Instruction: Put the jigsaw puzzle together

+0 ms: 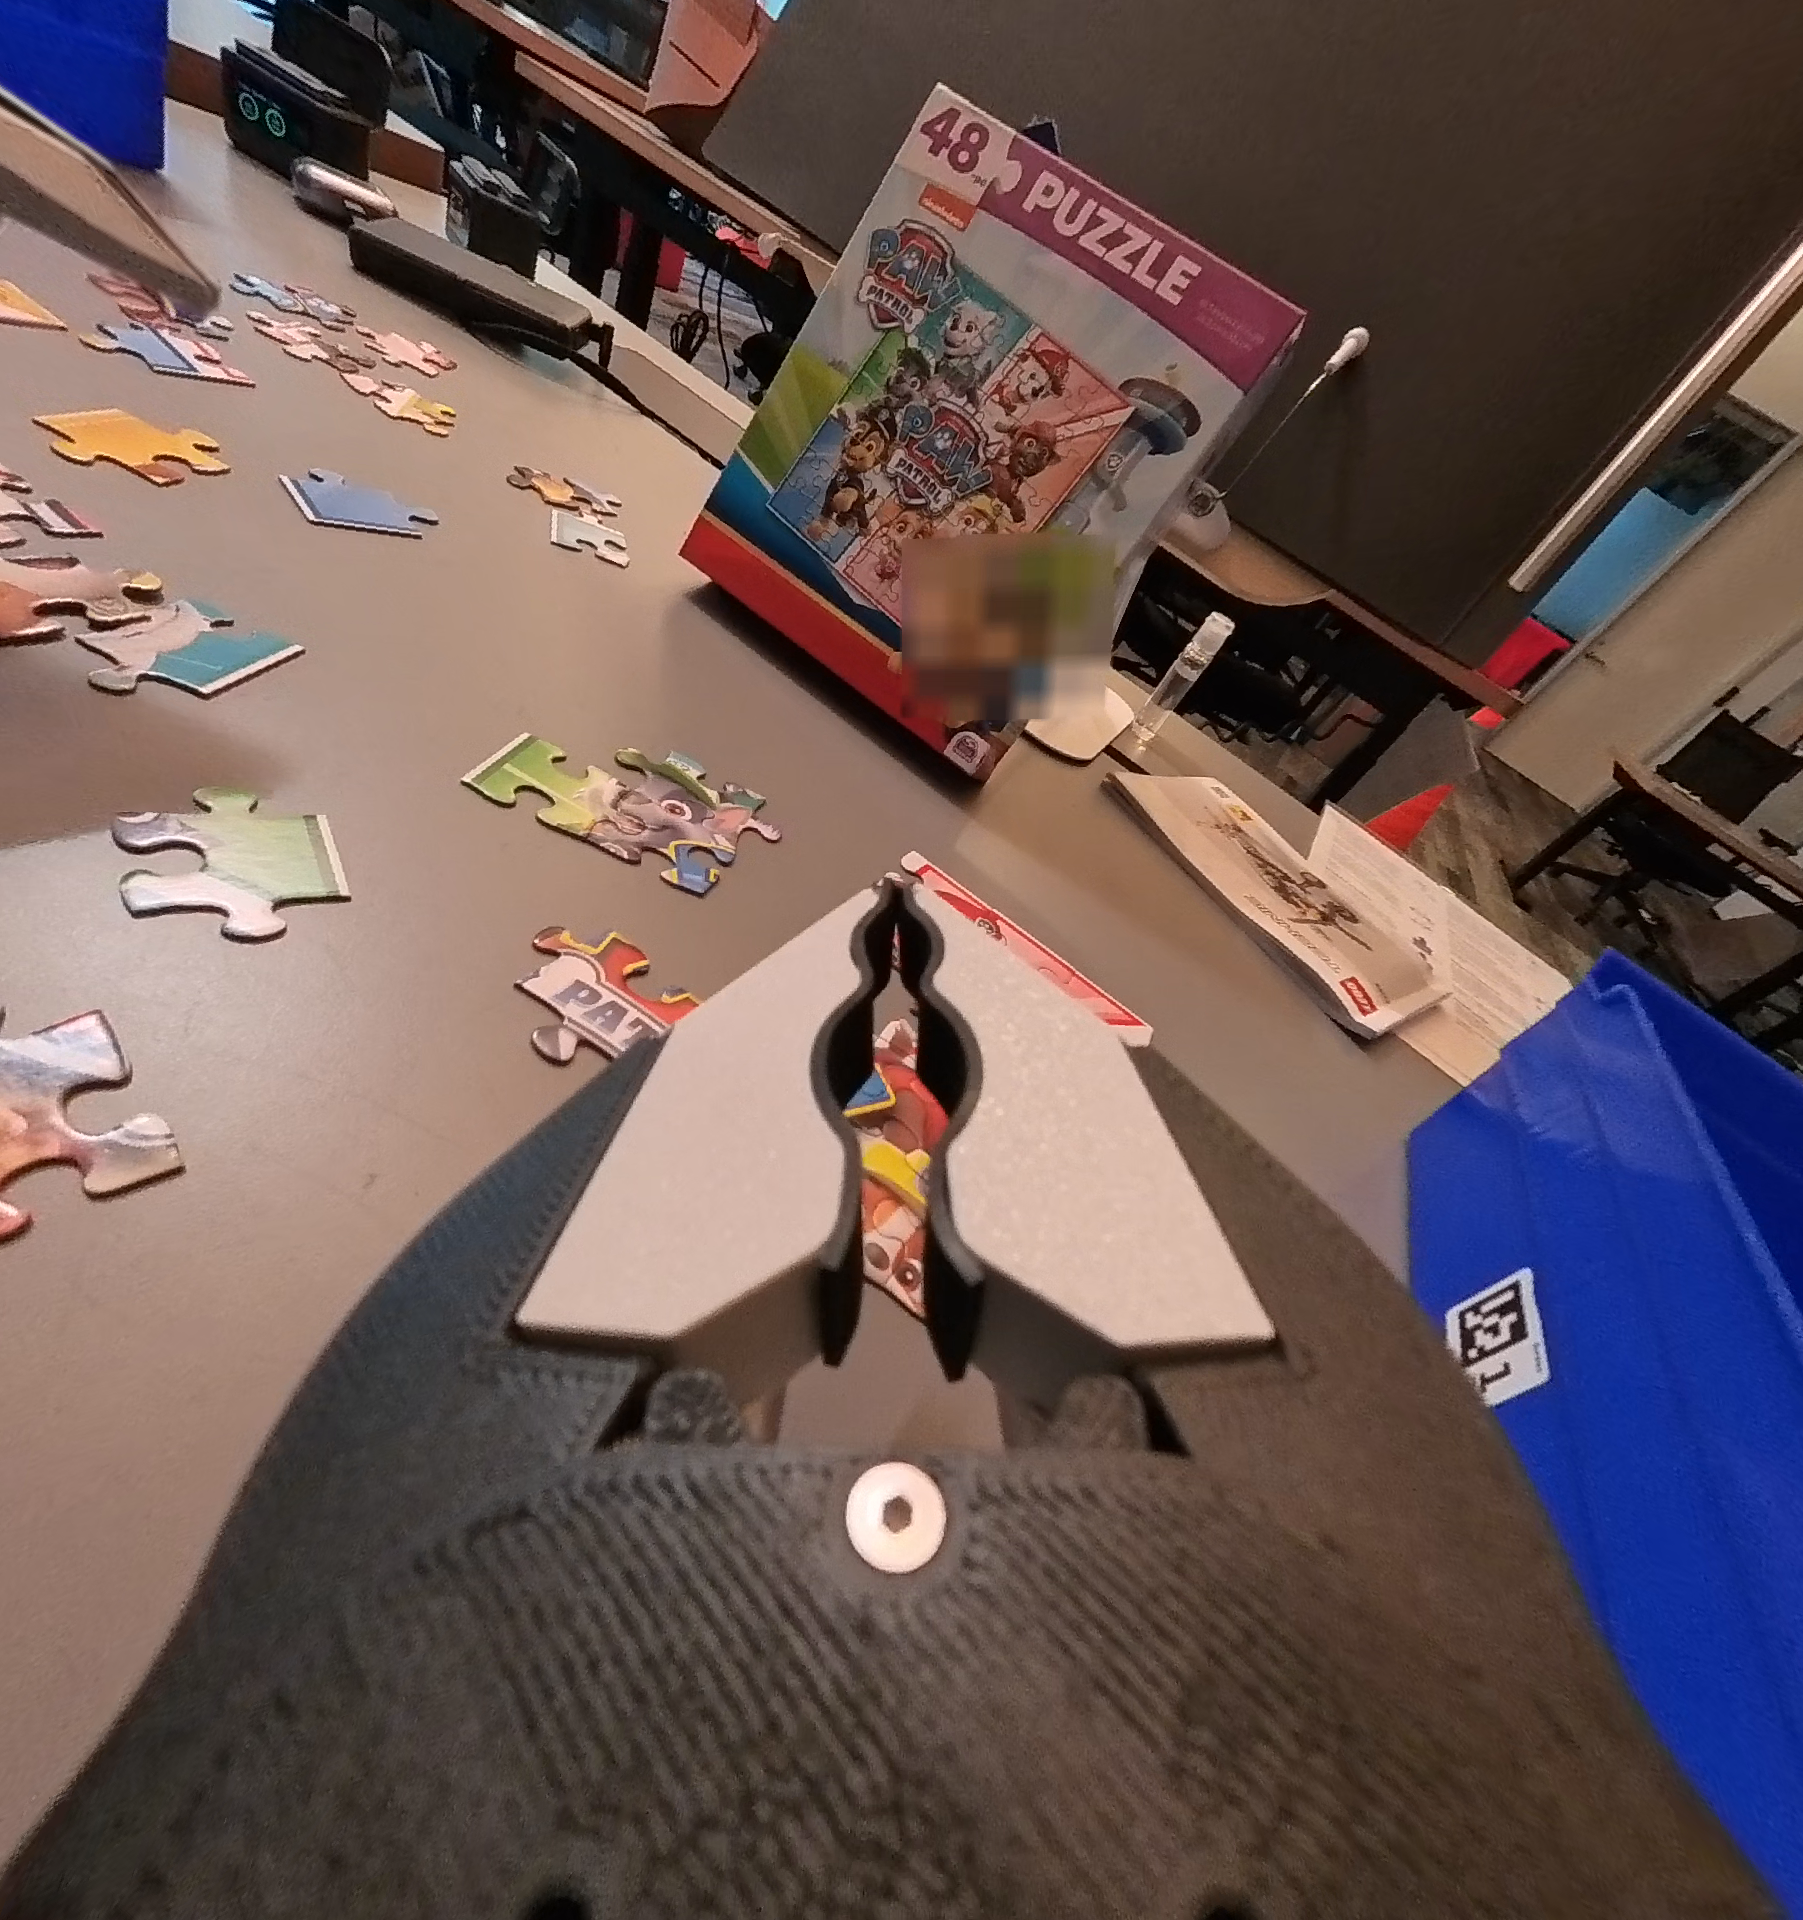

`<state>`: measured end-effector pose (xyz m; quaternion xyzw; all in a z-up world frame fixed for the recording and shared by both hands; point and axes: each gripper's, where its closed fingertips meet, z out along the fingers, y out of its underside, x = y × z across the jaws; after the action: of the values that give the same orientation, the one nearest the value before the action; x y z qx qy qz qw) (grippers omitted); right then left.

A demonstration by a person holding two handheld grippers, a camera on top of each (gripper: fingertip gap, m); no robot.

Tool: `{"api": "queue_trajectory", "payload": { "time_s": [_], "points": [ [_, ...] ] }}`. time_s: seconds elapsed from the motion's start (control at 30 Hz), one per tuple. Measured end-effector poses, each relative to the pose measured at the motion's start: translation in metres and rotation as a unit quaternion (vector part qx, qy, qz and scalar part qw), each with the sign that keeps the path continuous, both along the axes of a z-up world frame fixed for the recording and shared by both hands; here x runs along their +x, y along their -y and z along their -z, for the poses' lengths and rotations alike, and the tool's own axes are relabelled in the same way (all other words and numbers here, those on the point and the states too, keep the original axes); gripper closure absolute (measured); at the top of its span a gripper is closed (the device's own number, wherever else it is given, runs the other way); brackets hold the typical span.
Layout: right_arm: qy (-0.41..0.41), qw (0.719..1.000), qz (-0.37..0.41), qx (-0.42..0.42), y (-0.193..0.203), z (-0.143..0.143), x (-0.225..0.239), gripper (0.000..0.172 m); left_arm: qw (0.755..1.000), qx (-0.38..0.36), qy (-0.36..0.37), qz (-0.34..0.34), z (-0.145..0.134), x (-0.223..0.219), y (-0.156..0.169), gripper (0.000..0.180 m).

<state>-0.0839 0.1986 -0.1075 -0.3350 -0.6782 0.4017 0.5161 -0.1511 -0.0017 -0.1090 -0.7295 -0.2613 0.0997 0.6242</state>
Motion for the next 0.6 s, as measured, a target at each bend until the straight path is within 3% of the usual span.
{"api": "queue_trajectory", "payload": {
  "time_s": [0.2, 0.6],
  "points": [
    [0.000, 1.000, -0.001, -0.002, 0.000, 0.000, 0.000, 0.172, 0.998, -0.027, -0.002, 0.052, 0.007, 0.015, -0.015, 0.180],
    [0.005, 1.000, 0.000, 0.002, 0.000, 0.002, -0.002, 0.172, 0.997, -0.059, 0.001, 0.048, 0.015, 0.014, -0.019, 0.180]
  ]
}}
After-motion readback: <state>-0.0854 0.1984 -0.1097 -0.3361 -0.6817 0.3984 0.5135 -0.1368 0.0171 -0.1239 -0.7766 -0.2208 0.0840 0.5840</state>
